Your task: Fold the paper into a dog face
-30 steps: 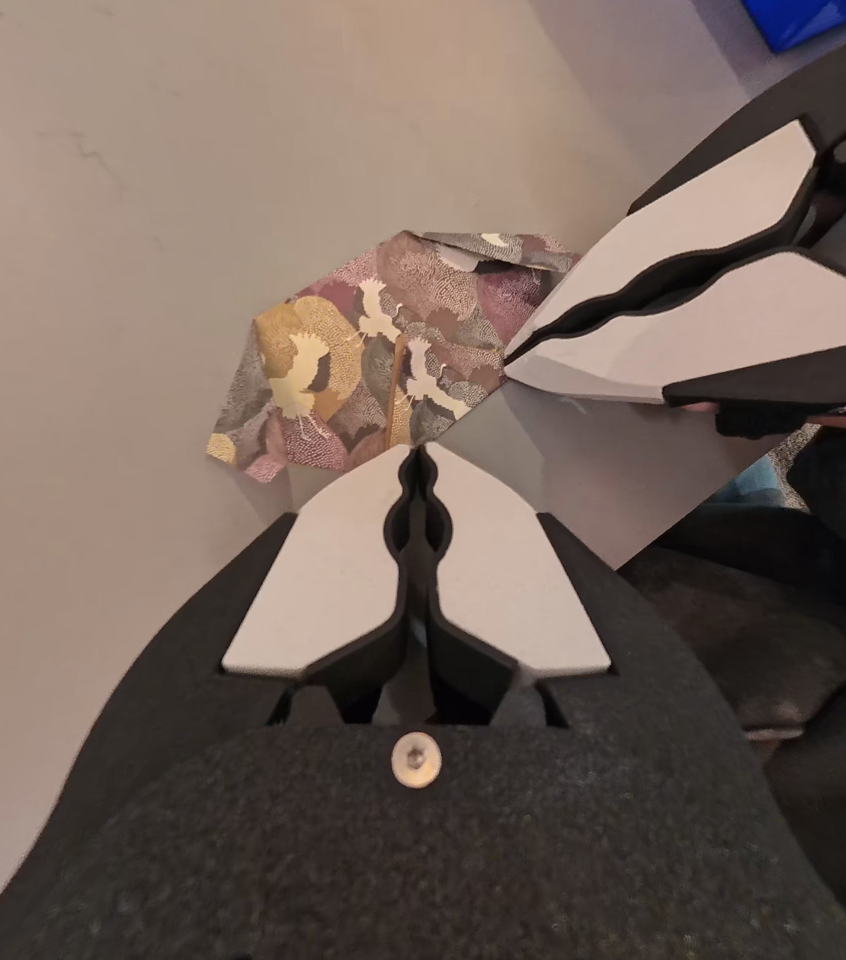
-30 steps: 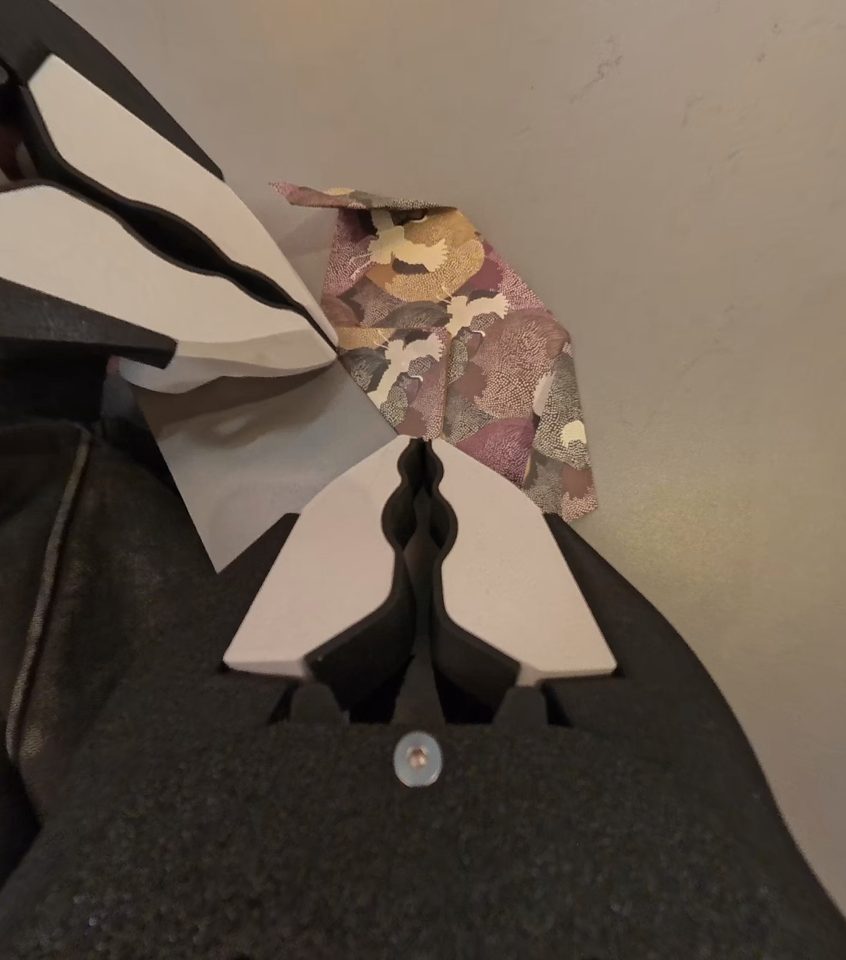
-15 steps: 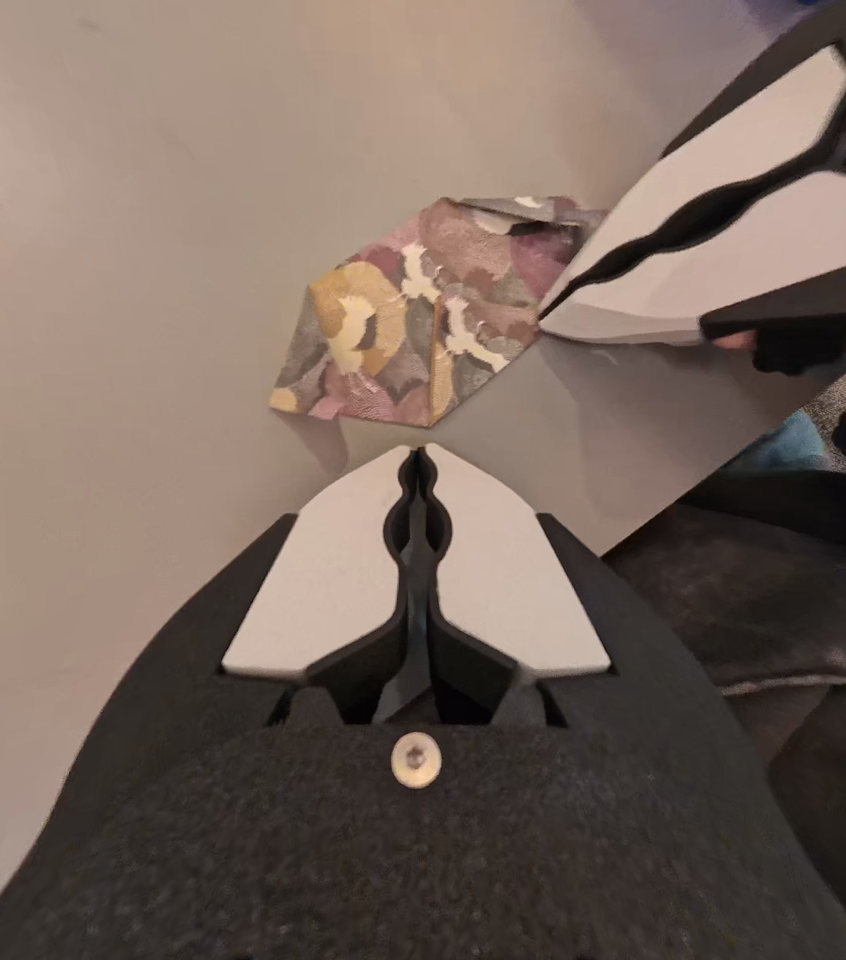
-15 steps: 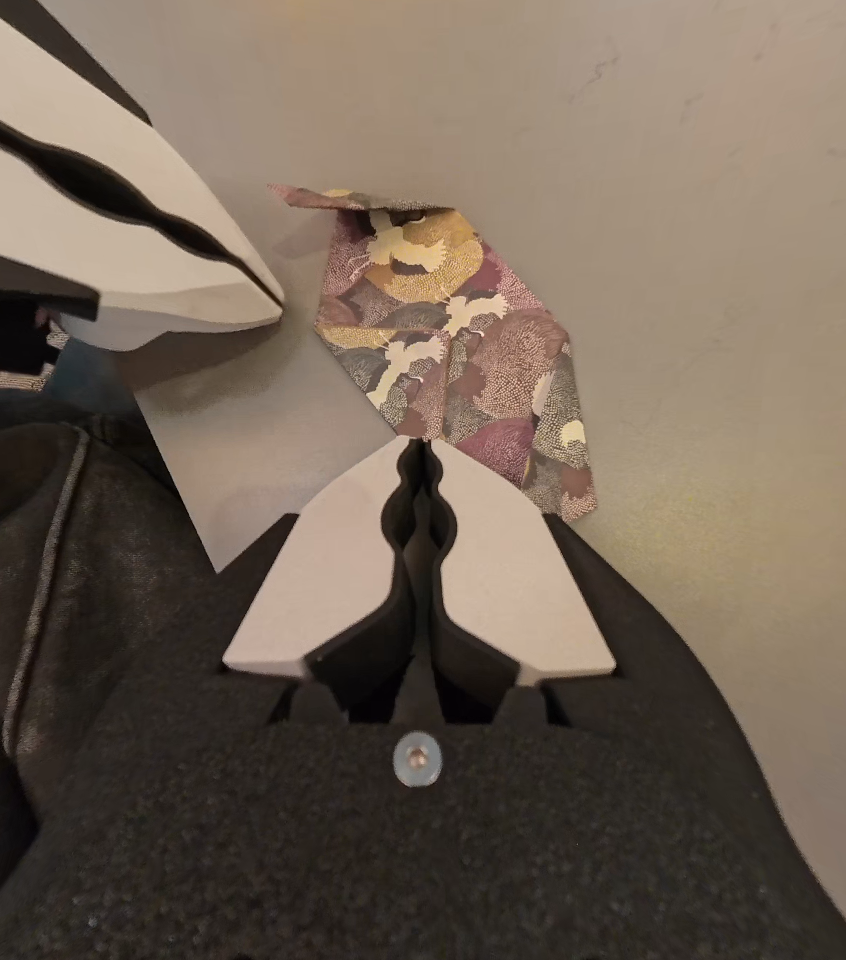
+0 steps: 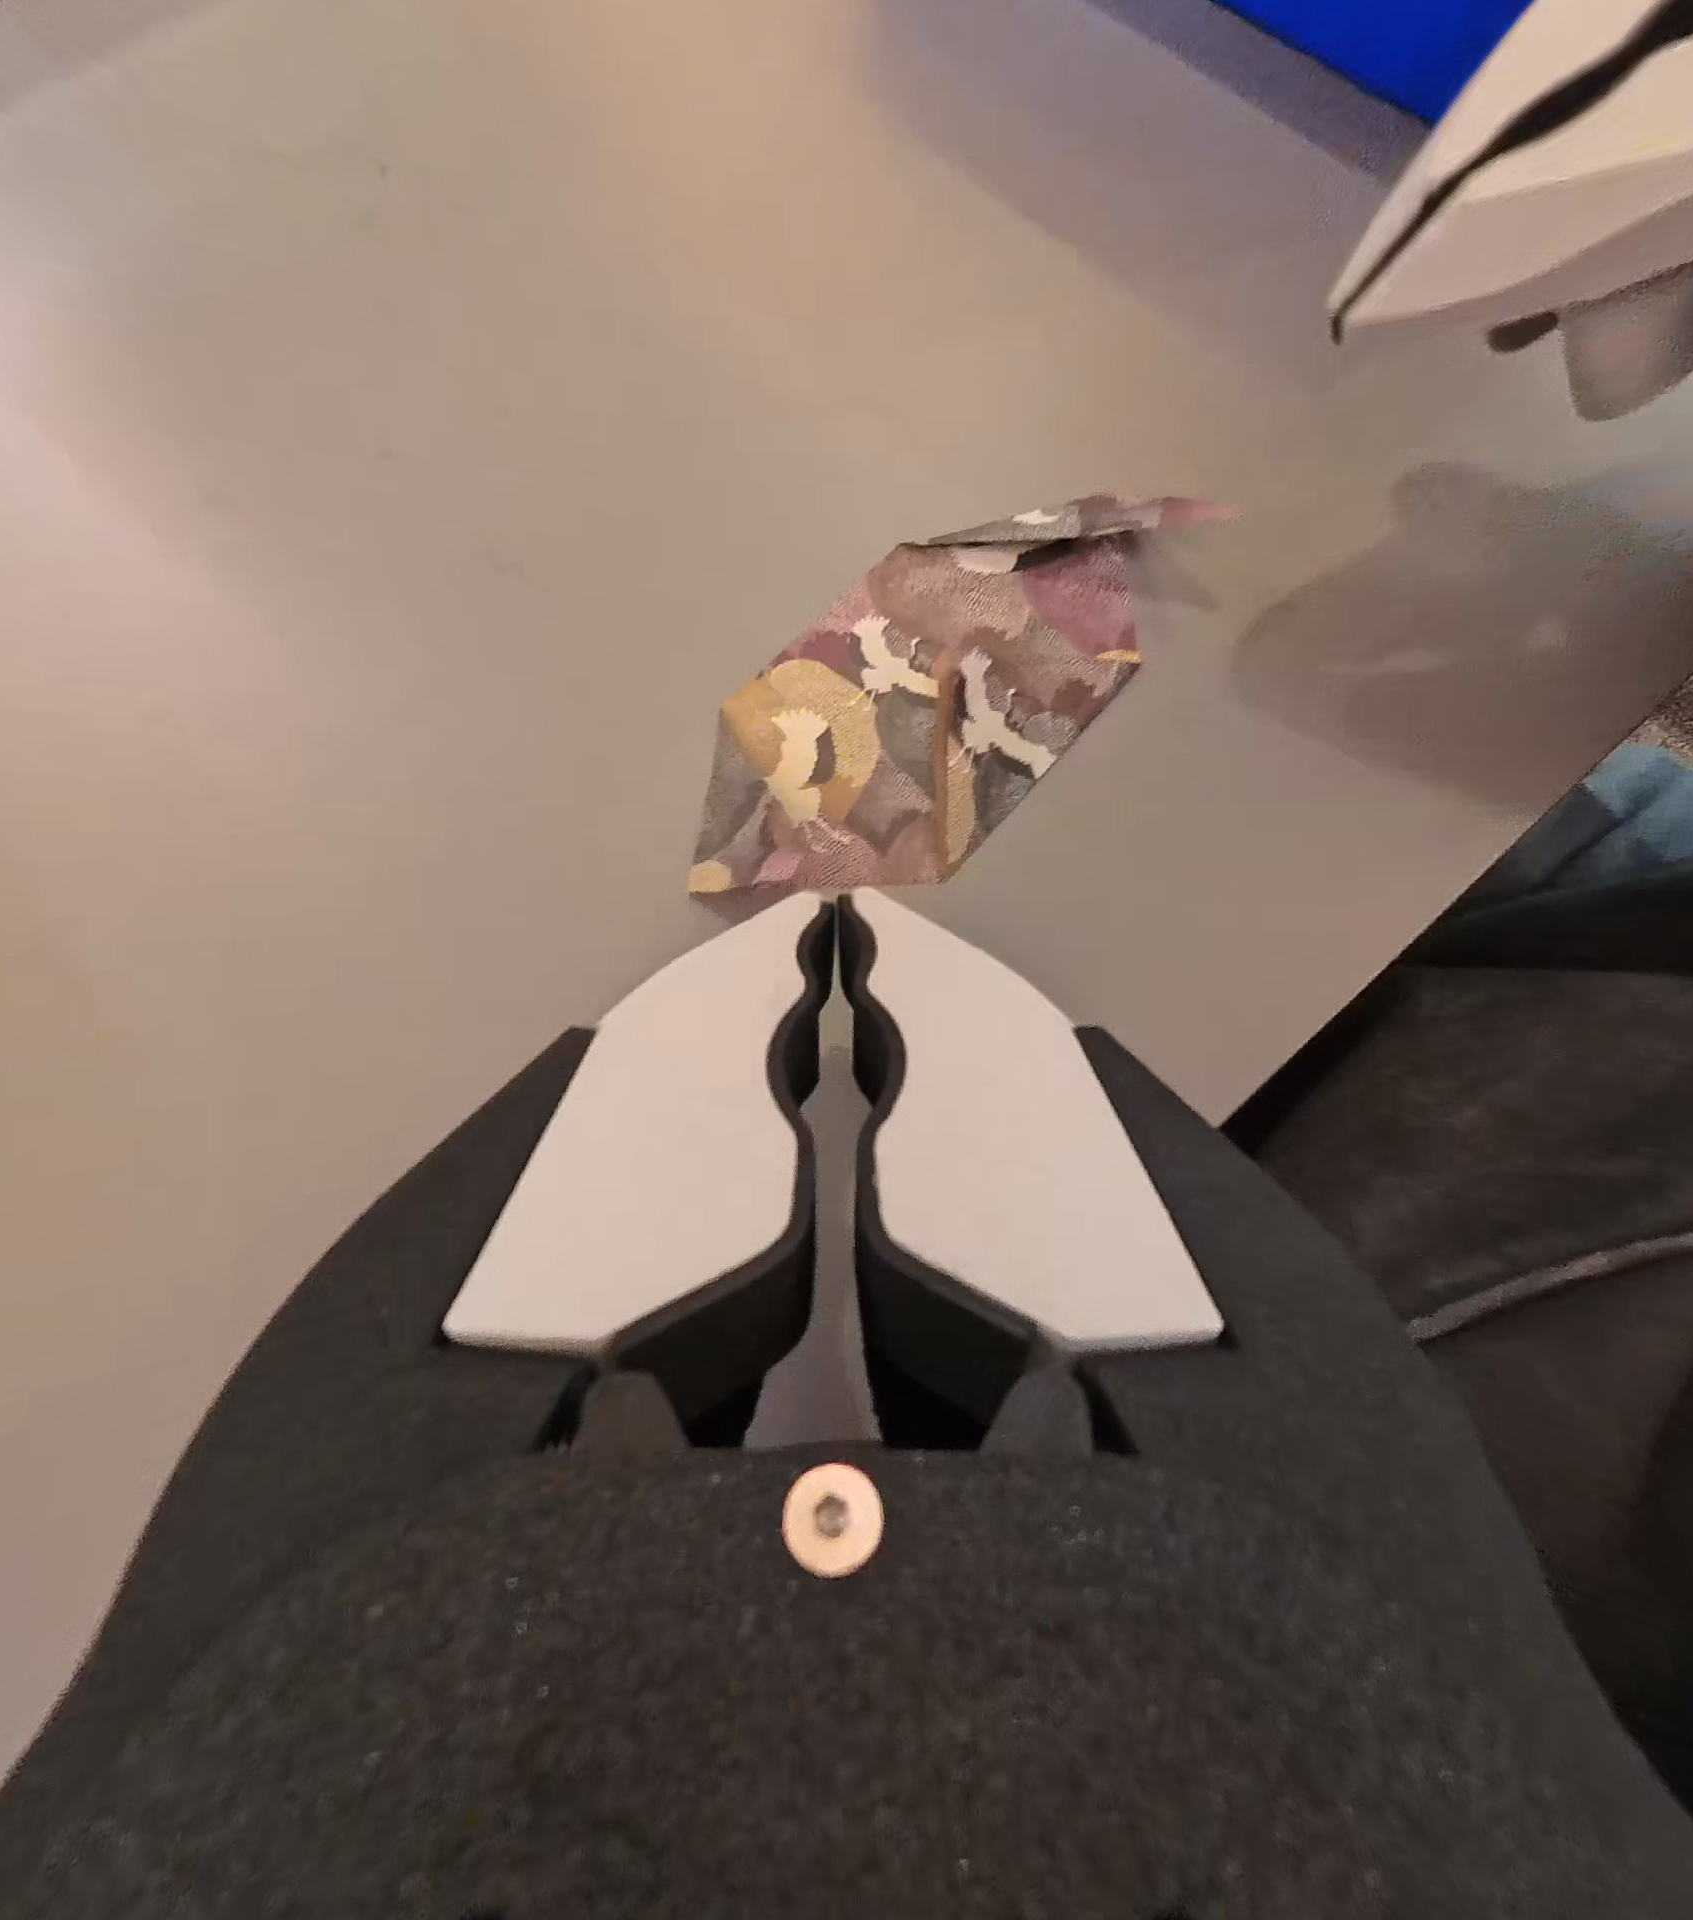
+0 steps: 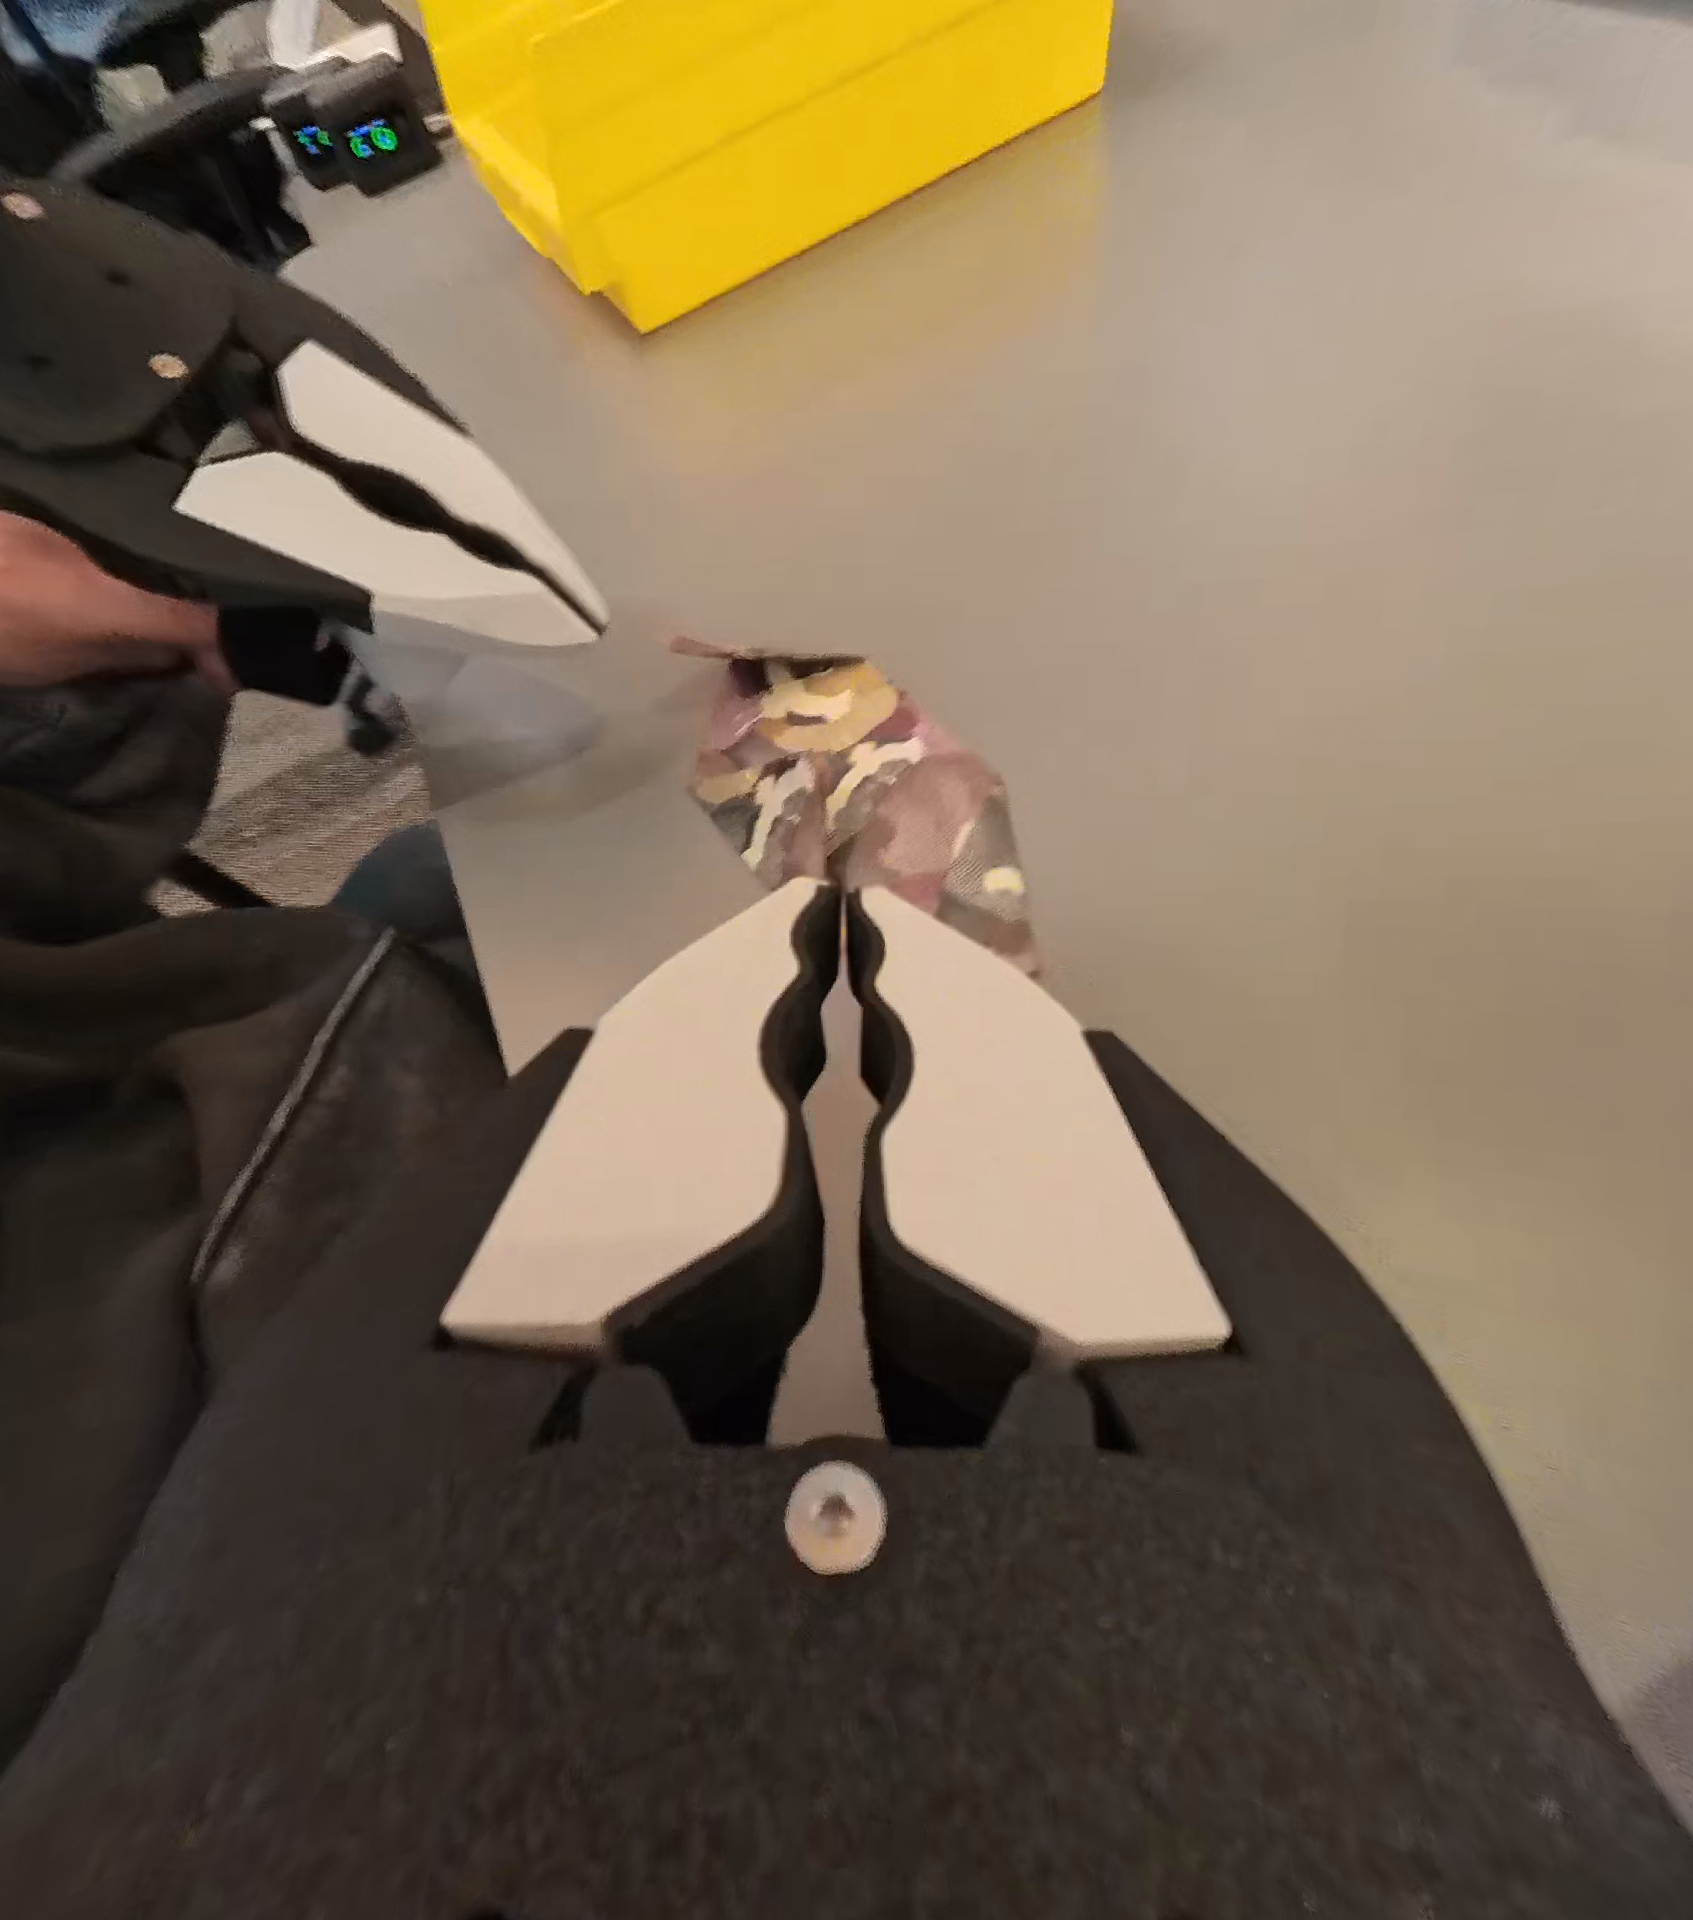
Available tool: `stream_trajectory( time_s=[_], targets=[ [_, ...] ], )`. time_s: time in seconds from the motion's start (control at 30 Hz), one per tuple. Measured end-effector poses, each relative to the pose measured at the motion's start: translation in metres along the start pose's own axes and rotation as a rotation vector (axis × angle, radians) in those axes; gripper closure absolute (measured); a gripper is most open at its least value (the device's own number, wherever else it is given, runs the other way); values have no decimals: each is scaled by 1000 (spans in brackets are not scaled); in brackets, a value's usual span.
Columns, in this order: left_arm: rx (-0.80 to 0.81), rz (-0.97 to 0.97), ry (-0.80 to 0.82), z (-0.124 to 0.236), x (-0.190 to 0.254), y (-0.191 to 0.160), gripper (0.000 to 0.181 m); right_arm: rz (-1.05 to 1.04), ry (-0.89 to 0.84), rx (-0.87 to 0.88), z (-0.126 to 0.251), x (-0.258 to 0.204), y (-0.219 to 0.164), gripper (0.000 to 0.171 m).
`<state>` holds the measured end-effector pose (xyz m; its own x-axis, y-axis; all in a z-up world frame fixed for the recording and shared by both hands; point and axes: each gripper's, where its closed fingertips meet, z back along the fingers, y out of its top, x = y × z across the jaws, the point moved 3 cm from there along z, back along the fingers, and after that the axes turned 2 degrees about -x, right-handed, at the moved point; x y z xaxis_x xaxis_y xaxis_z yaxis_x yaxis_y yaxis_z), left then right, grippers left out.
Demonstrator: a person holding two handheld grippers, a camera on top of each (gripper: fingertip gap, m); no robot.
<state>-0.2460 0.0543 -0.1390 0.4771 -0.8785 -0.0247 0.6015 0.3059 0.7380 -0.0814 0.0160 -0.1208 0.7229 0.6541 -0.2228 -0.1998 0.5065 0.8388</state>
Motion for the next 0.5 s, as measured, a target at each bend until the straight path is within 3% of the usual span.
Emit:
stream_trajectory(
  time_s=[0.07,0.4,0.5],
  targets=[
    [-14,4,11,-3,-4,-3,168,-14,21,-27,-5,-4,-6,171],
    [-35,-126,-63,-18,-2,2,158,185,-18,-197,-49,-31,-2,171],
    [-58,-136,-106,-26,2,-1,157,200,-100,-298,-66,-23,-3,171]
  ],
)
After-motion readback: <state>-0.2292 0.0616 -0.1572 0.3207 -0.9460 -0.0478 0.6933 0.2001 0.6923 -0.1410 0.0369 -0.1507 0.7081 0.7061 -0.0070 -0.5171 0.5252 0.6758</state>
